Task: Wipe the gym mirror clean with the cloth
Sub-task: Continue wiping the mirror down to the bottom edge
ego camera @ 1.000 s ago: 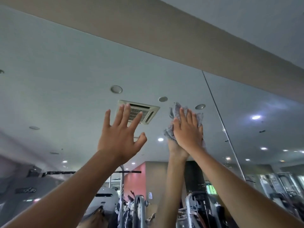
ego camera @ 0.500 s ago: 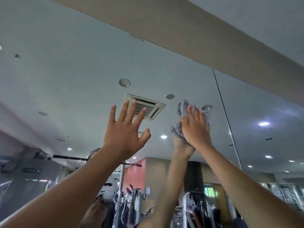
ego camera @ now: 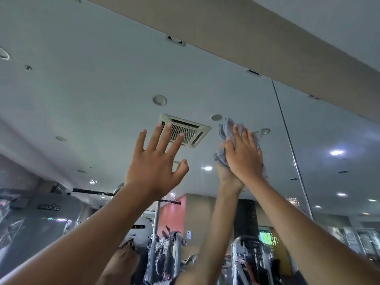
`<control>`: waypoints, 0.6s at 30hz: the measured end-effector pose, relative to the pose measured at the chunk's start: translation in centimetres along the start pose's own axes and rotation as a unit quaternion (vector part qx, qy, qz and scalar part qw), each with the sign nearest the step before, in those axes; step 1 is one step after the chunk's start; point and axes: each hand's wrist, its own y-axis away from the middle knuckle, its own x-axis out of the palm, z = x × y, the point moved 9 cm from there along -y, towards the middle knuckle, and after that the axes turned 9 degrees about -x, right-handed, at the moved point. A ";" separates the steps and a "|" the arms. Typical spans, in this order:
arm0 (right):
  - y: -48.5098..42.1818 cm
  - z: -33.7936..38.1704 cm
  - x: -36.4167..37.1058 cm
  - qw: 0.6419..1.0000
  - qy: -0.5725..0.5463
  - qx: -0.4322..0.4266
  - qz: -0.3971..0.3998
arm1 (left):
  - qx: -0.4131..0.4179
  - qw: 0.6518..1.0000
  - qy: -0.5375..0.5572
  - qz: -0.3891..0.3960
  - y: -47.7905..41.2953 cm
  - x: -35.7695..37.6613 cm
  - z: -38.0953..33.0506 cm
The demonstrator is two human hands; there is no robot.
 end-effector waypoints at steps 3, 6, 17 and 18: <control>0.8 3.4 0.5 0.997 -0.002 -0.082 -0.004 | -0.001 1.000 0.006 0.002 -0.1 -0.1 0.2; 5.8 3.6 1.1 0.971 -0.012 -0.237 0.036 | 0.002 1.000 0.006 0.001 0.0 0.0 0.0; -0.9 3.7 0.7 0.996 0.016 -0.083 0.012 | 0.003 1.000 0.011 0.002 -0.1 0.0 0.4; 0.7 5.3 1.0 0.989 0.013 -0.144 0.018 | 0.004 1.000 0.012 0.001 -0.2 0.0 0.5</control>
